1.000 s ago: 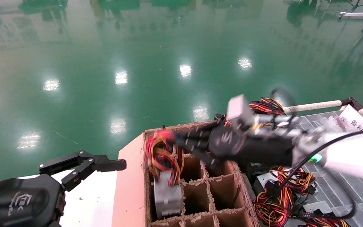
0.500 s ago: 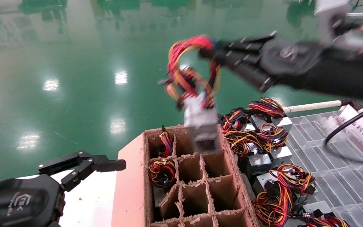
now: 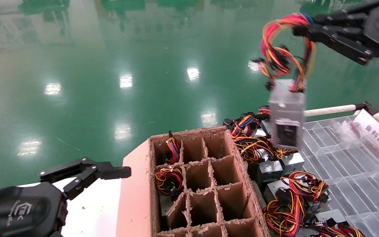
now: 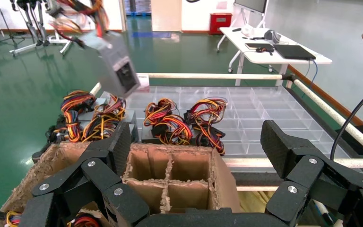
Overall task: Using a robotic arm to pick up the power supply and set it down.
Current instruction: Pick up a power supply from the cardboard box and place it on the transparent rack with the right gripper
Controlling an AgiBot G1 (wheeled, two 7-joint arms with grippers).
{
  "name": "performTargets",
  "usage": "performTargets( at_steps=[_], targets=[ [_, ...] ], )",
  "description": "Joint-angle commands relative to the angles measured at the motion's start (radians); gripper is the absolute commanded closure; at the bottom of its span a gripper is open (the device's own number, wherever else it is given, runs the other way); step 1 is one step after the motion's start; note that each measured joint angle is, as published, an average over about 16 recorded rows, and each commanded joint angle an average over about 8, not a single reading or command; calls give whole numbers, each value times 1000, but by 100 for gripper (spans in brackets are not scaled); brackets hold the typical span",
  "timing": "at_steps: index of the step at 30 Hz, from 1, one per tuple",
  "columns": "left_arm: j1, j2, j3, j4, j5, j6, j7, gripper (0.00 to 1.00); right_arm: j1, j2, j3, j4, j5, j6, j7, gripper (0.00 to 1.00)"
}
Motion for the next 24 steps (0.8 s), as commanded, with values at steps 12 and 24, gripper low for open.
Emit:
performTargets(
  at_steps=[12,24],
  targets=[
    [0,0,1,0,-1,0,0,0,144,74,-135,1,-101,-6,-74,100],
    [0,-1,2,0,-1,-1,1,0,234,78,-226,-66,-156,1,-166,100]
  ],
)
